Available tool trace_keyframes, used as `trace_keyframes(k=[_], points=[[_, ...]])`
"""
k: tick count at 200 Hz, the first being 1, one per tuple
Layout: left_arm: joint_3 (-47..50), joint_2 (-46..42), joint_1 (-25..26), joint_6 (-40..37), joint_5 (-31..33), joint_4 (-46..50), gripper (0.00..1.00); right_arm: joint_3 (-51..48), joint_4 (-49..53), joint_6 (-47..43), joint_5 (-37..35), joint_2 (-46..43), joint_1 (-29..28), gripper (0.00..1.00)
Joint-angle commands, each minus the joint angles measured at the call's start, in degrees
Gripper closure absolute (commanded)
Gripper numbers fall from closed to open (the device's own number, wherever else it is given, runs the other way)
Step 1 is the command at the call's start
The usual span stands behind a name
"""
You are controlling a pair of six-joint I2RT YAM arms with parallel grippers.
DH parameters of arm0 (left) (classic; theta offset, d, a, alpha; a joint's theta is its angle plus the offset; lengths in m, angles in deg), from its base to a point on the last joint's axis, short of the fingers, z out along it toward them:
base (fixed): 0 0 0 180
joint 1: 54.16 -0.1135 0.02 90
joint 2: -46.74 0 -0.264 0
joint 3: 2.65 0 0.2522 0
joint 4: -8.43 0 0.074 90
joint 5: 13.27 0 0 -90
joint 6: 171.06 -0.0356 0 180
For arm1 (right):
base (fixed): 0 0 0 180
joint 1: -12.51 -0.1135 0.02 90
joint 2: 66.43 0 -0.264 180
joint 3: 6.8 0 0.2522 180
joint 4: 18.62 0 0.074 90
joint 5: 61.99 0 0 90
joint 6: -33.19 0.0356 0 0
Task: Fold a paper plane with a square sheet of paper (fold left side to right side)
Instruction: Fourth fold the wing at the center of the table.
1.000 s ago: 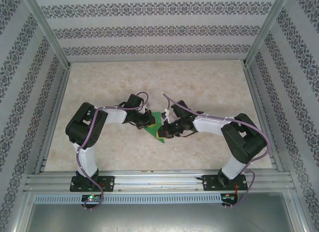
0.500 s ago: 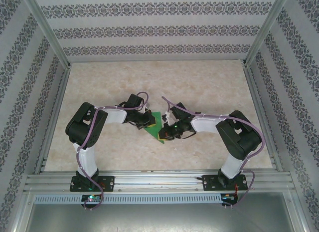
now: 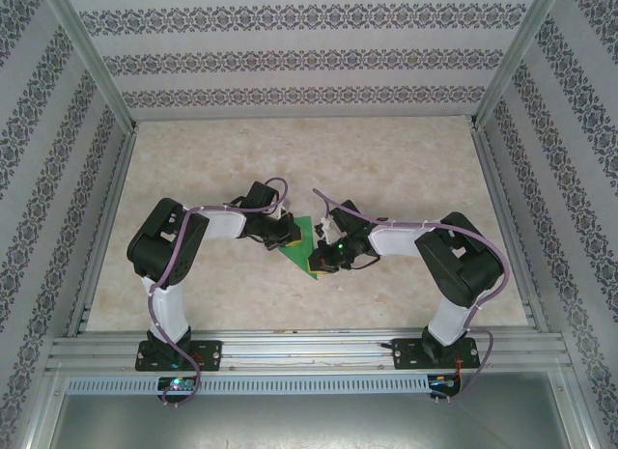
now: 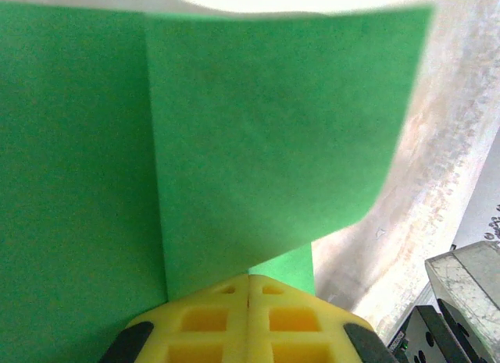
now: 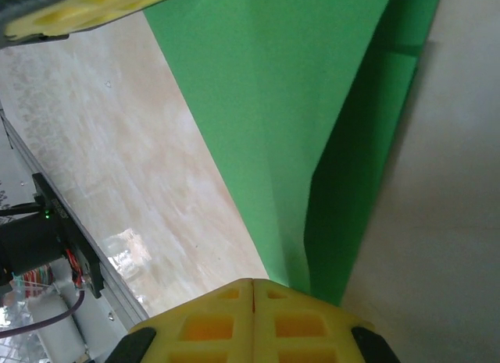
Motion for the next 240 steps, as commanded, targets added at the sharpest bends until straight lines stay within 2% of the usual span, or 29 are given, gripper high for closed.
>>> trace_keyframes(k=[1, 240], points=[[1.07, 2.44, 0.19, -0.92, 6.37, 8.01, 1.00, -0.51, 2.63, -1.26, -1.54, 0.87, -0.16, 0.99], [1.31, 2.70, 0.19, -0.81, 6.89, 7.96, 1.00, -2.06, 6.21, -2.86, -0.19, 1.75, -0.48, 0.99]])
